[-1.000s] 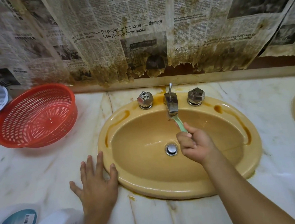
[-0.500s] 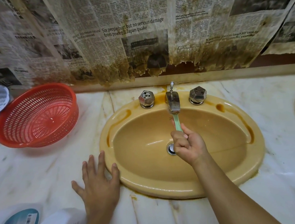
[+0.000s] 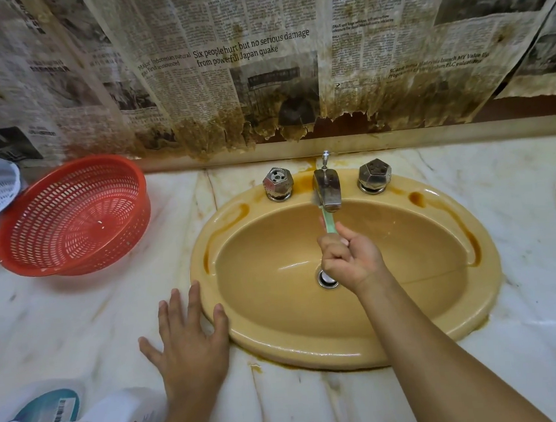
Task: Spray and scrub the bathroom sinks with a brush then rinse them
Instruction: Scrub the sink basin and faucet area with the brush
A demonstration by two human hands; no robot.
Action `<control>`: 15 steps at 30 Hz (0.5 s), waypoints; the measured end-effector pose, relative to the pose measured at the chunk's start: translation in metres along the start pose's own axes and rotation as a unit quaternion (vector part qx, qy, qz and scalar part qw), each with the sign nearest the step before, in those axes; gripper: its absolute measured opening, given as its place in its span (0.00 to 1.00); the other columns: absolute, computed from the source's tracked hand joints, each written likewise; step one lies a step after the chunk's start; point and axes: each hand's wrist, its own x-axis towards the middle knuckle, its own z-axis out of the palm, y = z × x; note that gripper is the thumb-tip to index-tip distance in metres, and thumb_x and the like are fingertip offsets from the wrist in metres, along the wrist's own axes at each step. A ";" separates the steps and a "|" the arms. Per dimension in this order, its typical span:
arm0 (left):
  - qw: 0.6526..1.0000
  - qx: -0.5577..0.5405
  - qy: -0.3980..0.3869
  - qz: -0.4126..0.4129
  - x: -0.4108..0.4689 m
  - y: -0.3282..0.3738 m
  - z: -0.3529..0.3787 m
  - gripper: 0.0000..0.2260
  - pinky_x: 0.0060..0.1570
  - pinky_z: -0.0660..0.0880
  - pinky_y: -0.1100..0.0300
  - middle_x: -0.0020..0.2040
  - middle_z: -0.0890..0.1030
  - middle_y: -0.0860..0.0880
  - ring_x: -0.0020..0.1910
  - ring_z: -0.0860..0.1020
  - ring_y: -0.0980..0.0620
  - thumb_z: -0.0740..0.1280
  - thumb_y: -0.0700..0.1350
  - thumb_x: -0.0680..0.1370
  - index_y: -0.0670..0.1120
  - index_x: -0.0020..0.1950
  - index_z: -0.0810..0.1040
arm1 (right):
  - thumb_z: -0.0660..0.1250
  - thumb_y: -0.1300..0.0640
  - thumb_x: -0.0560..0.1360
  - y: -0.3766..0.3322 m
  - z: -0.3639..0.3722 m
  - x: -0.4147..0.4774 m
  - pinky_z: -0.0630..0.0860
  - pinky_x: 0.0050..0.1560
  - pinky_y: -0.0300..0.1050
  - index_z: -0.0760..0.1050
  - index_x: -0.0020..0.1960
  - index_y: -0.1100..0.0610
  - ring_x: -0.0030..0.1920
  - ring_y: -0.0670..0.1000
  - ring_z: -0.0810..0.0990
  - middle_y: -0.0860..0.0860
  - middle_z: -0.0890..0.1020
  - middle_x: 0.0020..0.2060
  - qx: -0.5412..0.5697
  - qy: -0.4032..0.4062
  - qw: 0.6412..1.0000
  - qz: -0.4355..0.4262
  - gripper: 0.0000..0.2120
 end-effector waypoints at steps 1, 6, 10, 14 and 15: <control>1.000 0.000 0.003 0.001 0.000 0.000 0.000 0.30 0.76 0.44 0.32 0.84 0.56 0.54 0.83 0.48 0.53 0.50 0.67 0.81 0.65 0.82 0.52 | 0.60 0.51 0.85 0.000 -0.004 -0.002 0.54 0.13 0.36 0.77 0.62 0.58 0.24 0.41 0.53 0.47 0.60 0.27 0.005 -0.006 1.000 0.005 0.13; 1.000 0.002 0.000 -0.002 0.000 0.002 -0.002 0.29 0.76 0.43 0.32 0.84 0.55 0.54 0.83 0.48 0.53 0.53 0.65 0.82 0.65 0.82 0.52 | 0.60 0.52 0.84 -0.006 -0.018 -0.008 0.52 0.15 0.35 0.76 0.57 0.55 0.24 0.41 0.52 0.47 0.60 0.26 0.012 -0.032 0.999 0.004 0.09; 1.000 0.005 0.002 -0.002 0.001 0.002 -0.002 0.29 0.76 0.44 0.32 0.84 0.56 0.54 0.83 0.49 0.53 0.52 0.66 0.81 0.65 0.82 0.53 | 0.59 0.51 0.85 -0.005 -0.001 -0.014 0.53 0.14 0.34 0.70 0.48 0.55 0.19 0.43 0.54 0.48 0.62 0.24 -0.121 0.050 0.986 -0.103 0.10; 1.000 0.009 0.001 -0.001 0.002 0.001 -0.002 0.29 0.76 0.45 0.32 0.84 0.55 0.54 0.83 0.48 0.53 0.51 0.66 0.82 0.65 0.82 0.52 | 0.60 0.56 0.85 -0.008 -0.001 -0.035 0.53 0.19 0.37 0.76 0.63 0.47 0.23 0.45 0.56 0.47 0.60 0.27 -0.363 0.131 0.855 -0.348 0.10; 1.000 0.010 0.002 0.001 0.002 0.001 -0.002 0.29 0.76 0.45 0.32 0.84 0.55 0.54 0.83 0.49 0.53 0.50 0.66 0.81 0.65 0.82 0.52 | 0.61 0.55 0.84 -0.010 0.005 -0.038 0.54 0.20 0.38 0.76 0.64 0.45 0.25 0.46 0.56 0.46 0.60 0.27 -0.419 0.144 0.812 -0.381 0.12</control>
